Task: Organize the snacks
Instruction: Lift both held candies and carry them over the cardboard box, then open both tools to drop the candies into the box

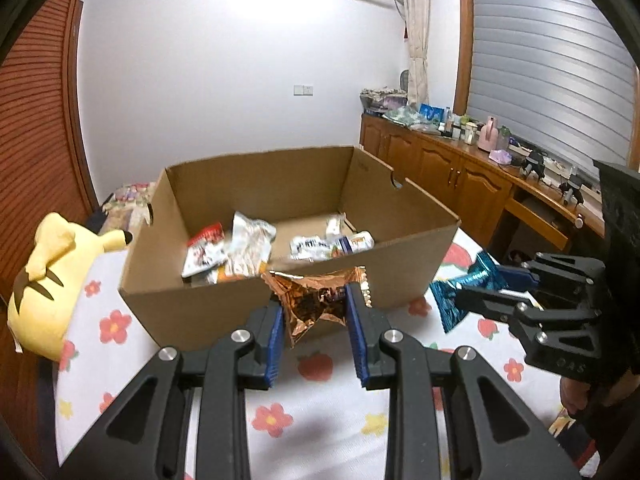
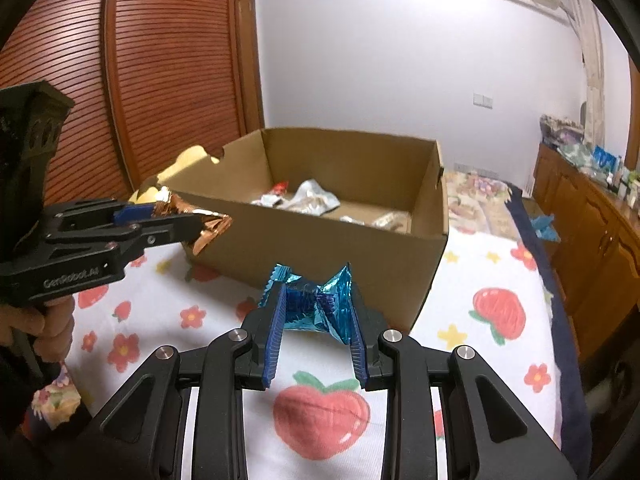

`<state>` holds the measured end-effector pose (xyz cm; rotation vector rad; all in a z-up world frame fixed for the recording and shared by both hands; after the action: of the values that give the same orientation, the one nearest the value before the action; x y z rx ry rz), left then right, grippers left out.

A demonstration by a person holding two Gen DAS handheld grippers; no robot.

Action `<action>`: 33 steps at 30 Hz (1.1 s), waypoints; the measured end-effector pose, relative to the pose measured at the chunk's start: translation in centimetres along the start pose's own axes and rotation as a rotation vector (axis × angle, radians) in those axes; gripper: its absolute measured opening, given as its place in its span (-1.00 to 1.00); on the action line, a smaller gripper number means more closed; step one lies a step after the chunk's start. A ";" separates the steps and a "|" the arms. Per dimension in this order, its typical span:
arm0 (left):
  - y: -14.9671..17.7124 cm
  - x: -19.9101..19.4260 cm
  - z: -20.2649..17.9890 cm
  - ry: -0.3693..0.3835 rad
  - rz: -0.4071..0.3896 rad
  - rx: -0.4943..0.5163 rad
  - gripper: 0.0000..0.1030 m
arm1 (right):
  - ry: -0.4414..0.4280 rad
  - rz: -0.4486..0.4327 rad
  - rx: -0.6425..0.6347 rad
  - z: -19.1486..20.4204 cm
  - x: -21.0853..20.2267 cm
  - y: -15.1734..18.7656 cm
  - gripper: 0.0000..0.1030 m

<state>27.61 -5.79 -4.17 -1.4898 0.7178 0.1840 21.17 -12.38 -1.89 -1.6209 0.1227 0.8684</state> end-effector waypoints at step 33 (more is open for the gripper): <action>-6.3 6.6 5.8 -0.081 0.077 0.031 -0.46 | 0.040 -0.053 -0.159 1.3 4.5 -10.3 -0.46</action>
<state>38.03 -3.03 -2.88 -1.4185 0.7095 0.2892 29.21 -6.76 3.79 -1.7828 0.0393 0.8216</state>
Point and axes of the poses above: each gripper's, at about its wrist camera, not at the fingertips, and x roughly the way its jaws point, z to its left, y to its underside, the point moved 9 cm from there along x, roughly the way its jaws point, and after that the axes turned 2 degrees about y, right-handed, at the moved point
